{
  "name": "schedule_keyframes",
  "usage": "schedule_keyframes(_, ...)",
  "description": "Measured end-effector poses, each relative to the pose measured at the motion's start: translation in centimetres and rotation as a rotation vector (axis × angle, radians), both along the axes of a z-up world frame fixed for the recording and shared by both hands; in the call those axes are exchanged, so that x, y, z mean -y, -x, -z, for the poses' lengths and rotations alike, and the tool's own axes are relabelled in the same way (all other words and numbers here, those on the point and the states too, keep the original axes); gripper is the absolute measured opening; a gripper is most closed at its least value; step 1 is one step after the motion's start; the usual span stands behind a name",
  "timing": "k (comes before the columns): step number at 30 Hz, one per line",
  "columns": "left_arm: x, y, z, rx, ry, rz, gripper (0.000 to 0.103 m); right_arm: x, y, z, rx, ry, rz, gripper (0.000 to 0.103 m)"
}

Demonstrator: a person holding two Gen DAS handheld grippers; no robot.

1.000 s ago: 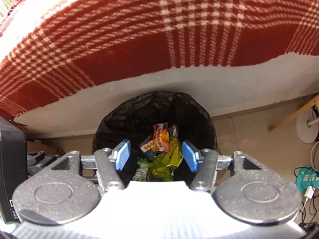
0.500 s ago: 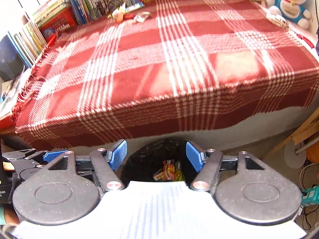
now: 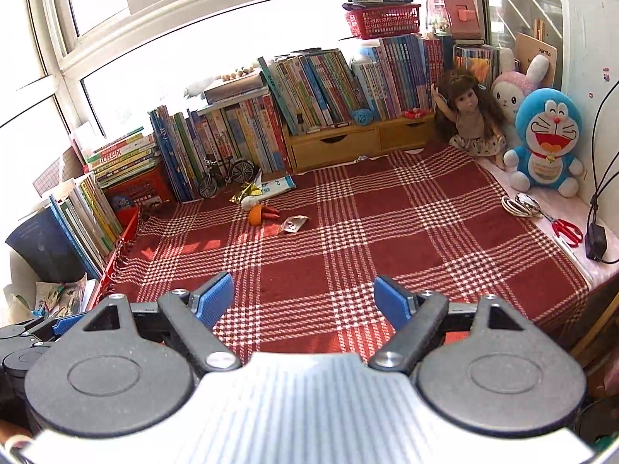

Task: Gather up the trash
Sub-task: 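Raise both open grippers from the bin back over the blanket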

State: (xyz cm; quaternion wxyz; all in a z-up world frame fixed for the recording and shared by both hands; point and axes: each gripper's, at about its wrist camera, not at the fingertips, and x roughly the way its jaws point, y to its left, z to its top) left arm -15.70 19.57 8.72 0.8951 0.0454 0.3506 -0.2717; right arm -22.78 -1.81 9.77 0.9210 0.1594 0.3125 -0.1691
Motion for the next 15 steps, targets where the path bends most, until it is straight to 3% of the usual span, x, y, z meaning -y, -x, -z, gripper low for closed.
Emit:
schedule_keyframes(4, 2.0, -3.5, -0.6, 0.030, 0.013, -0.051, 0.090, 2.5, -3.6, -1.1, 0.037, 0.036, -0.051, 0.089)
schedule_keyframes(8, 4.9, -7.2, 0.6, 0.008, 0.010, -0.149, 0.090, 6.0, -8.2, -0.2, 0.036, 0.039, -0.130, 0.089)
schedule_keyframes(11, 7.3, -9.9, 2.0, -0.012, 0.015, -0.273, 0.089, 8.9, -12.1, 1.5, 0.020, 0.049, -0.227, 0.089)
schedule_keyframes(12, 8.1, -11.0, 2.6, -0.035, 0.014, -0.356, 0.088, 9.7, -13.3, 2.1, 0.004, 0.055, -0.251, 0.089)
schedule_keyframes(15, 9.9, -13.1, 3.8, -0.093, 0.062, -0.469, 0.088, 12.0, -16.6, 3.5, -0.024, 0.056, -0.336, 0.089)
